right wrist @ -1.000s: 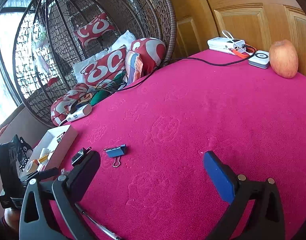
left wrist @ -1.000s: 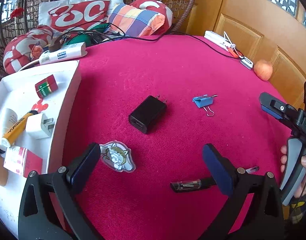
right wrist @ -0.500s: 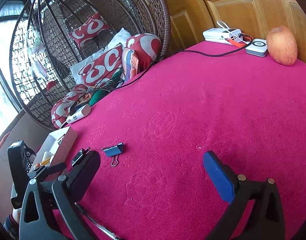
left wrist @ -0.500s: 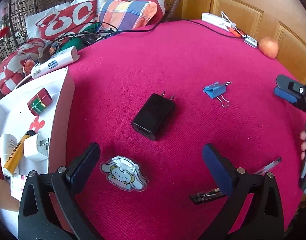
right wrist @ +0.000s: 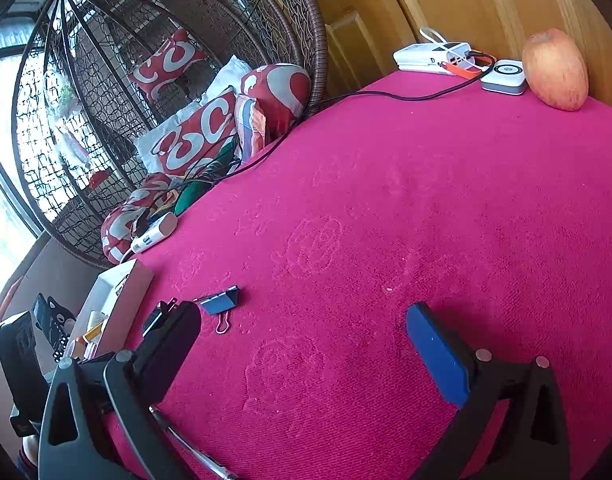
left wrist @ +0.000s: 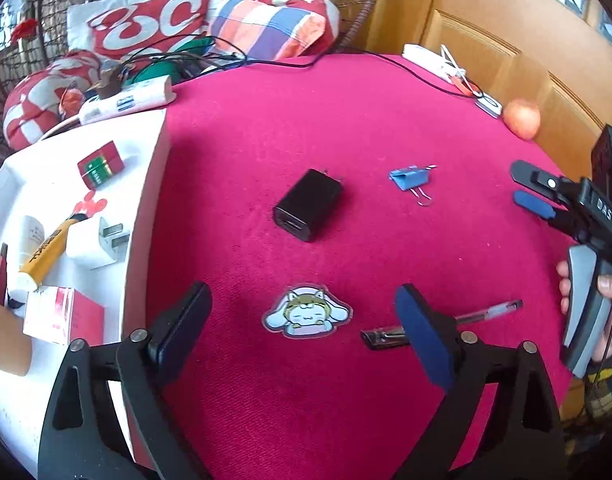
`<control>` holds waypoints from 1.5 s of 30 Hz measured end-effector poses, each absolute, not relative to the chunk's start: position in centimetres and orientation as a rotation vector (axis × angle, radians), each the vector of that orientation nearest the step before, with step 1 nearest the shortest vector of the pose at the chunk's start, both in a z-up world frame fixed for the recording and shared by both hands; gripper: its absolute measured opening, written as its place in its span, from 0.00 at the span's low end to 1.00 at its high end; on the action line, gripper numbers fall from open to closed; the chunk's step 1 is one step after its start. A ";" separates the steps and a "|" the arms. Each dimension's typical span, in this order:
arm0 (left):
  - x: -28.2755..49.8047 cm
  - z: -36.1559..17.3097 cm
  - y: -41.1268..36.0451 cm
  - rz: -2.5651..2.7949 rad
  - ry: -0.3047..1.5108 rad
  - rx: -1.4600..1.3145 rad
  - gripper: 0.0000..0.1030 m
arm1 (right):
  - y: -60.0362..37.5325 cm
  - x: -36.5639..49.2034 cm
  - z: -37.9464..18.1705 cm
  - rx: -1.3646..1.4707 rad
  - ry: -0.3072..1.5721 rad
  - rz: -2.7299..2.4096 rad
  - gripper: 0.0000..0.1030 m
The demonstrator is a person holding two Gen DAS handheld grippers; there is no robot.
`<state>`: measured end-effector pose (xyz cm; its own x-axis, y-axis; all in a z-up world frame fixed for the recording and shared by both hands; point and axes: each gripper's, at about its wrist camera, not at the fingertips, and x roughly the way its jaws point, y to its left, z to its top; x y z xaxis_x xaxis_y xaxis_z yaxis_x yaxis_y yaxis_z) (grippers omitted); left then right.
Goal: Organize rigid objects
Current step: 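Grasp the cat sticker with the left gripper while the right gripper grasps the blue binder clip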
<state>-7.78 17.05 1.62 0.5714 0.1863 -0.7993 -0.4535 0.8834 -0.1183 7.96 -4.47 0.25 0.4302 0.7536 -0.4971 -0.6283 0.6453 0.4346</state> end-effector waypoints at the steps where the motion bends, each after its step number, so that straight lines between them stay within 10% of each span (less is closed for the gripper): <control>1: -7.6 1.6 17.1 0.417 0.891 -0.319 0.81 | -4.5 8.0 0.2 0.193 0.721 0.869 1.00; 14: -7.7 0.4 15.3 0.451 0.906 -0.260 0.44 | -2.5 7.3 0.8 0.102 0.707 0.956 1.00; 26: -8.7 0.4 15.5 0.455 0.863 -0.301 0.44 | 7.2 5.7 0.6 -0.336 0.677 0.934 1.00; 29: -8.7 0.4 15.4 0.459 0.858 -0.302 0.44 | 9.0 5.2 0.3 -0.396 0.672 0.939 0.82; 33: -8.8 0.5 15.2 0.461 0.851 -0.306 0.44 | 9.7 4.7 0.0 -0.440 0.655 0.939 0.32; 45: -10.7 4.5 13.8 0.465 0.738 -0.293 0.44 | 3.5 2.3 4.7 -0.181 0.577 1.018 0.32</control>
